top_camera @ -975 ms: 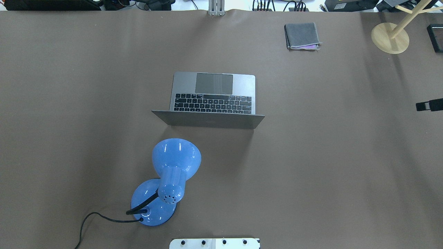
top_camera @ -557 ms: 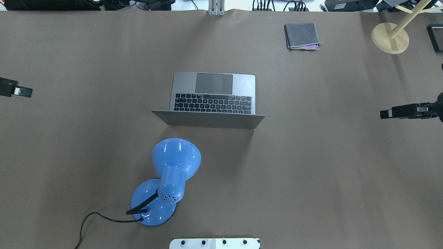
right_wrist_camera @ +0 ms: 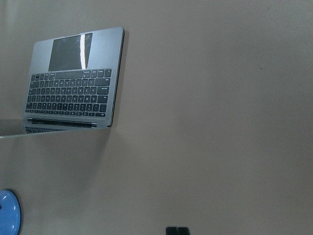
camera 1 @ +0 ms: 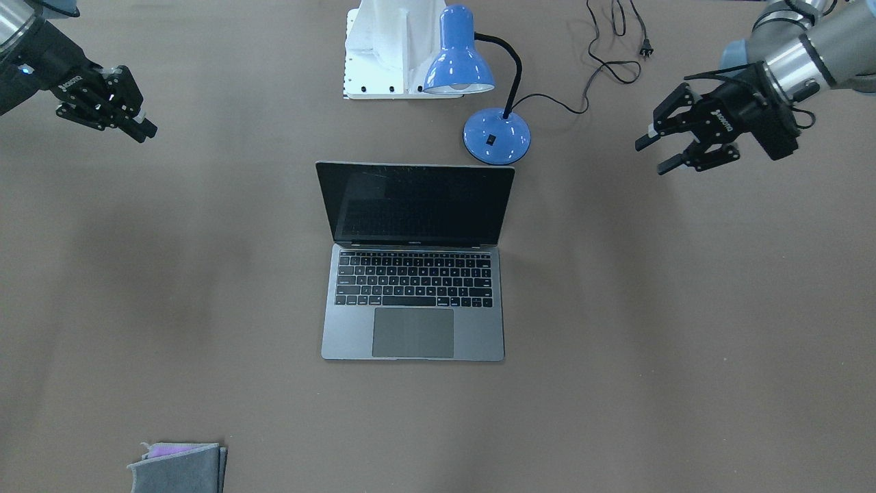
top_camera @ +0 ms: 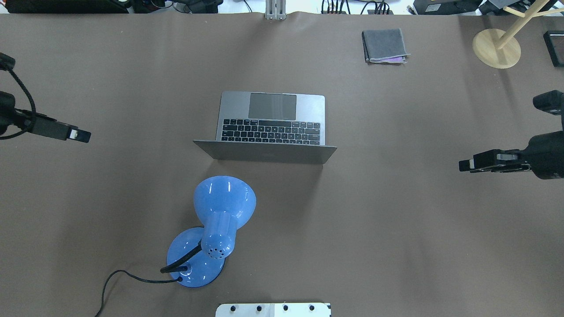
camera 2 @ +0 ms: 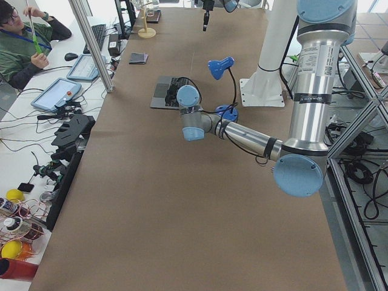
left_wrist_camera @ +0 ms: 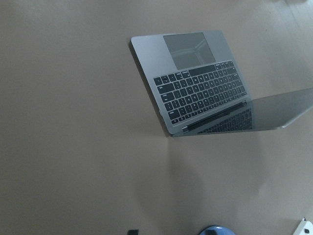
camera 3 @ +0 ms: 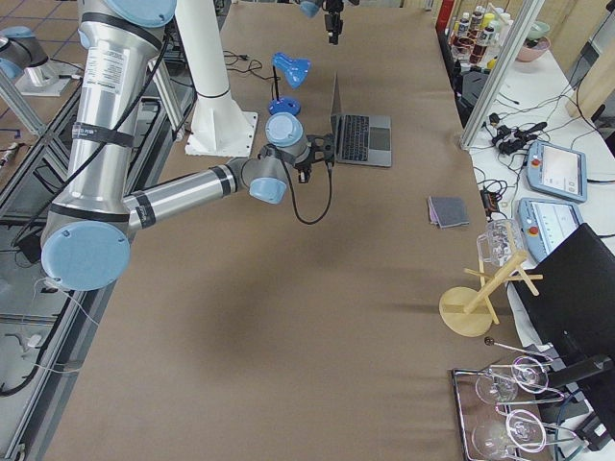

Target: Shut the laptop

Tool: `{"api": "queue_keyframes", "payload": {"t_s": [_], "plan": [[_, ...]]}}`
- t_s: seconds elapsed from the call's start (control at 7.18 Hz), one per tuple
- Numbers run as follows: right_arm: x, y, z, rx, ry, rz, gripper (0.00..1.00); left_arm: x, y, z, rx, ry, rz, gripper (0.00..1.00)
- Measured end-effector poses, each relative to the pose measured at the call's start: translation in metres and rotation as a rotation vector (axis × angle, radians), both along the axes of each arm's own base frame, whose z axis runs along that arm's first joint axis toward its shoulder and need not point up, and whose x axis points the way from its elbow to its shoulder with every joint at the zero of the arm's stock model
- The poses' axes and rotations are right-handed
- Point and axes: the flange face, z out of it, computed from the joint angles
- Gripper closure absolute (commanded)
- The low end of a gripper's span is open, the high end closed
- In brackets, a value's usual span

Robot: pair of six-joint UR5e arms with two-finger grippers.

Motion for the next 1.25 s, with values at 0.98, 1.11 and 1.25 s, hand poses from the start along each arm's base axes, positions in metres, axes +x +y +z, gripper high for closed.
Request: {"api": "queue_keyframes", "payload": {"t_s": [0.98, 1.11, 1.25], "plan": [[-0.139, 0.046, -0.087, -0.002, -0.137, 0.077, 1.0, 0.119, 0.029, -0.086, -0.145, 0.102, 0.157, 1.0], [-0.149, 0.047, -0.093, 0.002, -0.143, 0.082, 1.0, 0.133, 0.028, -0.098, -0.152, 0.113, 0.149, 1.0], [-0.158, 0.045, -0.105, 0.003, -0.143, 0.087, 1.0, 0.142, 0.027, -0.104, -0.16, 0.12, 0.144, 1.0]]}}
